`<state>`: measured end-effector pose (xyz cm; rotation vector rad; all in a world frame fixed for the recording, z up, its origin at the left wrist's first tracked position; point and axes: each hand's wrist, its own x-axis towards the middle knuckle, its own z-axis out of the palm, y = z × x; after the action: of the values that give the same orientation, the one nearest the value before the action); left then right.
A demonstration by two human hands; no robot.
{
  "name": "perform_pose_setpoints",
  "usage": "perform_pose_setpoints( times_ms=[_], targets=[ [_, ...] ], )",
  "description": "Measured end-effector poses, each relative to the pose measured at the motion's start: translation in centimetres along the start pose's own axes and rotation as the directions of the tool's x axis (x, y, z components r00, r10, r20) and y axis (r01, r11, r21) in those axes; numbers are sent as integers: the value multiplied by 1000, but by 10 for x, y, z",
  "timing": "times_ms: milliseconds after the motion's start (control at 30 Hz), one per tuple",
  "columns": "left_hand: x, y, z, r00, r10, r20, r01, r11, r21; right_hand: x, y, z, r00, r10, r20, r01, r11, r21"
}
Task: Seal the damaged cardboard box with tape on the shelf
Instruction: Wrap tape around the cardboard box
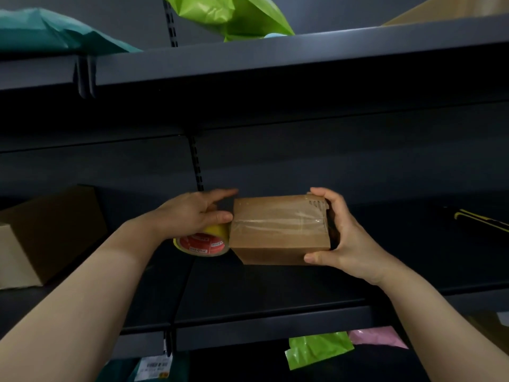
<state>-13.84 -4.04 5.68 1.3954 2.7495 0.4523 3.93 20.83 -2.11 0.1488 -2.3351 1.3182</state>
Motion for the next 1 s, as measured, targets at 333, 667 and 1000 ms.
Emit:
perform_pose_setpoints(
  times_ms=[333,667,1000],
  targets=[
    [-1,28,4,997,68,27,-64,988,-139,21,-50,0,947,267,-180,-300,934,-195],
    [1,29,15,999,-18,-44,17,1000,-13,14,4,19,912,154,-380,-78,975,208],
    [10,38,22,990,-54,-127,39,992,-122,13,-10,56,828,257,-499,-374,915,-150]
  ],
)
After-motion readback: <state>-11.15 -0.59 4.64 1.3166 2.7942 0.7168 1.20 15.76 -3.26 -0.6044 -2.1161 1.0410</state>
